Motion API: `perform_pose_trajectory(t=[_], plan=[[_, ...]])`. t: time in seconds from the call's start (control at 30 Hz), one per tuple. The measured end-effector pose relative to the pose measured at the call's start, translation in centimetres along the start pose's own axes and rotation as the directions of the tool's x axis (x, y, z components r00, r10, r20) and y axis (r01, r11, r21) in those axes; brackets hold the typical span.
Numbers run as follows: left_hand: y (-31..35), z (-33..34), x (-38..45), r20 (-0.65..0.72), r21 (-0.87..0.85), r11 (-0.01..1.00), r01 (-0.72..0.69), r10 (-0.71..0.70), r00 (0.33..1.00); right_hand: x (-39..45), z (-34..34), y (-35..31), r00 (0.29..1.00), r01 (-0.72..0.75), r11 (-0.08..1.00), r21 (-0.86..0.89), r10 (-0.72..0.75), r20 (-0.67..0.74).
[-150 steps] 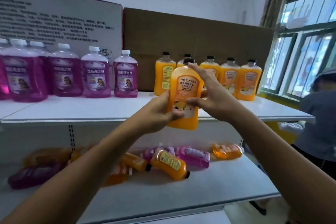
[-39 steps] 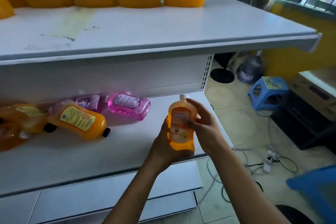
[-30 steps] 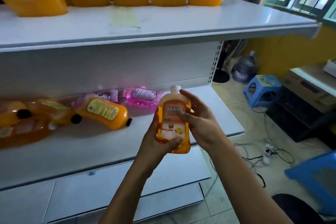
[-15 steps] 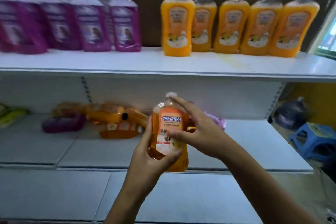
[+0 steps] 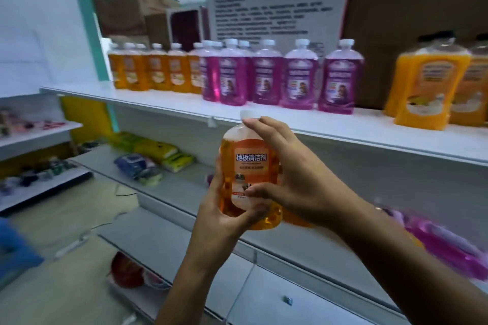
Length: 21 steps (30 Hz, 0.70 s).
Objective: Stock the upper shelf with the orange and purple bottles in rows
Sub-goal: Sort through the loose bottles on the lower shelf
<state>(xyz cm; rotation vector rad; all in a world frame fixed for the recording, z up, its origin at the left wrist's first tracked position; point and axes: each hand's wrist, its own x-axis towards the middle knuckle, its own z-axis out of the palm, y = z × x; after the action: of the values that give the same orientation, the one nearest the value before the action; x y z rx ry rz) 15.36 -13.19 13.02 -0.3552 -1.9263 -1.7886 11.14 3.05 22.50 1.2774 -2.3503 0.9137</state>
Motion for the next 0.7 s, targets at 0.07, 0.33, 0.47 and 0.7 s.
perform_pose_trajectory(t=[0.07,0.33,0.47,0.7], plan=[[0.3,-1.8,0.2,-0.049,0.006,1.000,0.001,-0.001,0.999,1.8,1.2,-0.5,0.998,0.056,0.998,-0.001,-0.056,0.005],[2.5,-9.5,1.5,-0.075,0.230,0.973,-0.005,0.023,0.997,9.3,5.0,-1.6,0.979,0.203,0.956,0.209,-0.201,-0.033],[2.0,-12.3,2.9,-0.090,0.334,0.943,-0.005,0.037,0.995,12.4,7.4,-1.9,0.969,0.247,0.951,0.188,-0.236,-0.077],[0.3,-19.6,9.7,-0.130,0.339,0.941,0.025,0.020,0.991,20.7,10.9,-2.2,0.964,0.262,0.950,0.167,-0.249,-0.096]])
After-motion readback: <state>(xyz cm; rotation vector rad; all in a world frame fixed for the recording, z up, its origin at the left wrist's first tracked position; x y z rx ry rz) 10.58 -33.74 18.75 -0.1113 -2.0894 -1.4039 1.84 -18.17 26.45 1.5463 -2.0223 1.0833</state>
